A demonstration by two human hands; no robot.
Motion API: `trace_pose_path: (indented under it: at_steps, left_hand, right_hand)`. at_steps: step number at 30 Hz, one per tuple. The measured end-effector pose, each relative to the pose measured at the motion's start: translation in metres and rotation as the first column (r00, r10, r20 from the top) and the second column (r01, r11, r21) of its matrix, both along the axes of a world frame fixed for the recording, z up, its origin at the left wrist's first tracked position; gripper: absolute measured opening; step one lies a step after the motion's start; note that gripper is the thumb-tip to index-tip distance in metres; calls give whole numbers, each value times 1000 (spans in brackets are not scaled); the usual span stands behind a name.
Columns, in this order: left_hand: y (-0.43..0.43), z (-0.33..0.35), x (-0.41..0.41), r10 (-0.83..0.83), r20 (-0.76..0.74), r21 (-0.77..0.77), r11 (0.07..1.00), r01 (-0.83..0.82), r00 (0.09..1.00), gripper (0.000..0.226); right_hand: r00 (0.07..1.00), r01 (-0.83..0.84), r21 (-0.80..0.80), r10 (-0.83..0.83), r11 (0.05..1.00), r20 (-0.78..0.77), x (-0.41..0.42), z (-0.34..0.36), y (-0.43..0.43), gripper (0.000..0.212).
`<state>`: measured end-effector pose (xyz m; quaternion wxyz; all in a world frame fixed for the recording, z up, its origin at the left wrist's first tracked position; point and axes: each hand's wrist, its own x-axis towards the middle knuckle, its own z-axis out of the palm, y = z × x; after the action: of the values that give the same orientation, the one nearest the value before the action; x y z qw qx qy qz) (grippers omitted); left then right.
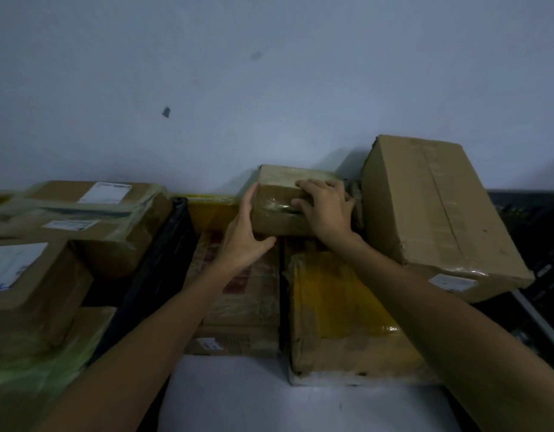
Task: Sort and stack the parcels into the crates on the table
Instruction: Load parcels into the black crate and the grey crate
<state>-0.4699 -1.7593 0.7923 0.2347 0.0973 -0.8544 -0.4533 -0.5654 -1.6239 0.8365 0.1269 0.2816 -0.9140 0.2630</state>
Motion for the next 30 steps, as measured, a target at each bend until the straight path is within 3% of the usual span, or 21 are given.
trace_pose_path:
  at_steps: [4,7,11,17,22,30]
  left_hand:
    - [-23,21,27,113,-55,-164,979,-121,992,109]
    - [-30,31,51,159,-79,-248,953,-174,984,112]
    - [-22,41,69,116,-84,-282,950,-135,990,119]
    - [3,58,86,53,-224,-54,996,-67,973,100]
    - [16,68,103,228,-204,108,972,-210,952,78]
    - [30,74,127,411,-189,239,900,-365,892,53]
  right_hand:
    - [992,-129,-84,130,988,5,5,35,-3,42]
    - [971,-239,-56,239,969,-13,13,60,2,43]
    - [921,-359,-121,372,926,117,34,88,15,43]
    - [915,-332,-262,377,906,142,54,105,36,40]
    - [883,-323,-435,433,841,180,61,106,56,51]
    - [886,-418,-264,454,869,94,86,89,40,66]
